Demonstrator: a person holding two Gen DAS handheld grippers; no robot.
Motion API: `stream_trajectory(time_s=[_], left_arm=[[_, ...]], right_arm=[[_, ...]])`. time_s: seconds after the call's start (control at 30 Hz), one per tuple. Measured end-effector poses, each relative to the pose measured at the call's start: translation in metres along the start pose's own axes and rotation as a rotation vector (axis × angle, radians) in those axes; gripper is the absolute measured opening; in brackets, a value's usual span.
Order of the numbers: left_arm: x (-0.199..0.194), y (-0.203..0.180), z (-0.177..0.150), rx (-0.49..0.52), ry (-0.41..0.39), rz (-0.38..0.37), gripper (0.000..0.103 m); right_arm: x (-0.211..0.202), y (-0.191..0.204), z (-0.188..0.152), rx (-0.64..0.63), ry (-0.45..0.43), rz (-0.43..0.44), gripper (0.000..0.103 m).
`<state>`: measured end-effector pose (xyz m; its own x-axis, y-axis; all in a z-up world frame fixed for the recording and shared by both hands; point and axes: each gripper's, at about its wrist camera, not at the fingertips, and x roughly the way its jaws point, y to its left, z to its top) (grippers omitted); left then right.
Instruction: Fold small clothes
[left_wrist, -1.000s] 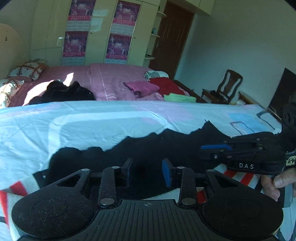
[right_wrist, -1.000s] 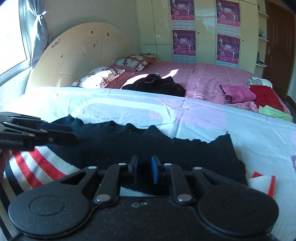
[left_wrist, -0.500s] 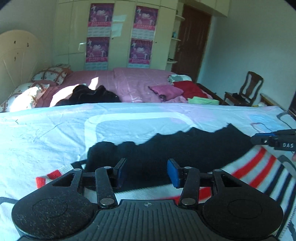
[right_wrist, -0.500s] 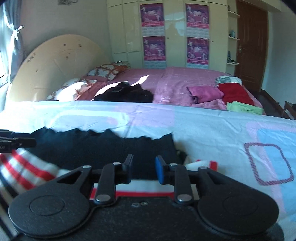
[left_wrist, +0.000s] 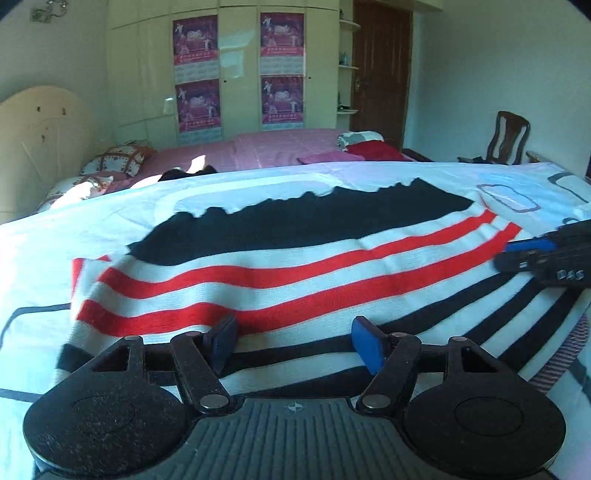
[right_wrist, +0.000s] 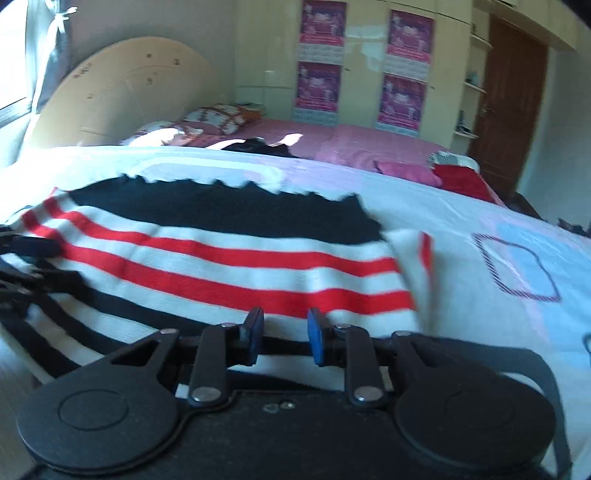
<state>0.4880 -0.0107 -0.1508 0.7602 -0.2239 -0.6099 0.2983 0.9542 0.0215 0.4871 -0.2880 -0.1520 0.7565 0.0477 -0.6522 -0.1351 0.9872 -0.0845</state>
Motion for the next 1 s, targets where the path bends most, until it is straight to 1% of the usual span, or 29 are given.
stream_trajectory(time_s=[0.03,0.07,0.1,0.13,0.17,0.2,0.23,0.27,0.37,0.47,0.5,0.53,0.57,0.6,0.67,0.7,0.73,0.83,0.87,0.9,0.93,0.97,1.0], left_arm=[[-0.001,0.012,-0.002,-0.017,0.004,0.004,0.068],[-0.004,0.022,-0.005,-0.036,0.011,0.032,0.068],[-0.007,0.032,-0.007,-0.053,0.019,0.062,0.068],[-0.012,0.04,-0.006,-0.084,0.026,0.067,0.068],[-0.019,0.043,-0.004,-0.119,0.024,0.08,0.067],[-0.026,0.041,-0.001,-0.149,0.011,0.094,0.068],[-0.032,0.035,0.001,-0.147,-0.003,0.088,0.068],[-0.037,0.026,0.004,-0.136,-0.016,0.079,0.068],[-0.042,-0.016,0.011,-0.07,-0.048,0.026,0.068],[-0.032,-0.045,0.007,-0.032,-0.02,-0.011,0.068],[-0.029,-0.048,0.003,-0.028,-0.011,-0.009,0.068],[-0.024,-0.051,-0.002,-0.021,0.02,-0.001,0.068],[-0.018,-0.047,-0.008,-0.018,0.047,0.012,0.068],[-0.018,-0.042,-0.013,-0.017,0.041,0.021,0.068],[-0.023,-0.034,-0.019,-0.002,0.029,0.031,0.068],[-0.025,-0.031,-0.019,0.002,0.032,0.041,0.068],[-0.027,-0.026,-0.019,0.003,0.034,0.055,0.068],[-0.034,-0.007,-0.021,-0.018,0.043,0.098,0.068],[-0.036,0.0,-0.023,-0.028,0.048,0.109,0.068],[-0.038,0.005,-0.024,-0.032,0.052,0.115,0.068],[-0.037,0.008,-0.024,-0.027,0.059,0.111,0.068],[-0.036,0.007,-0.023,-0.009,0.065,0.112,0.068],[-0.035,0.005,-0.023,0.013,0.074,0.12,0.068]], right_arm=[[-0.003,-0.015,-0.005,0.011,0.01,-0.022,0.021],[-0.008,-0.028,-0.01,0.031,0.01,-0.016,0.019],[-0.013,-0.037,-0.011,0.044,0.021,-0.017,0.019],[-0.018,-0.04,-0.011,0.049,0.028,-0.016,0.019],[-0.027,-0.039,-0.011,0.055,0.014,-0.018,0.021],[-0.036,-0.035,-0.01,0.058,-0.015,-0.016,0.028],[-0.044,-0.028,-0.01,0.057,-0.046,0.005,0.03],[-0.048,-0.019,-0.008,0.057,-0.055,0.035,0.03],[-0.048,0.016,-0.008,0.029,-0.049,0.115,0.027],[-0.043,0.04,-0.013,0.009,-0.03,0.157,0.027],[-0.042,0.044,-0.015,-0.004,-0.021,0.153,0.027],[-0.04,0.044,-0.019,-0.019,-0.009,0.143,0.027],[-0.038,0.042,-0.022,-0.029,0.008,0.122,0.027],[-0.037,0.035,-0.026,-0.023,0.024,0.095,0.027],[-0.037,0.009,-0.034,0.032,0.045,0.046,0.025],[-0.04,-0.007,-0.04,0.057,0.049,0.04,0.02],[-0.043,-0.018,-0.043,0.074,0.054,0.037,0.017],[-0.053,-0.041,-0.051,0.094,0.057,0.001,0.015],[-0.055,-0.047,-0.053,0.112,0.061,0.003,0.015],[-0.057,-0.05,-0.055,0.12,0.062,-0.016,0.021],[-0.055,-0.052,-0.056,0.12,0.073,-0.073,0.041],[-0.052,-0.056,-0.059,0.14,0.071,-0.074,0.042],[-0.048,-0.061,-0.062,0.174,0.083,-0.054,0.041]])
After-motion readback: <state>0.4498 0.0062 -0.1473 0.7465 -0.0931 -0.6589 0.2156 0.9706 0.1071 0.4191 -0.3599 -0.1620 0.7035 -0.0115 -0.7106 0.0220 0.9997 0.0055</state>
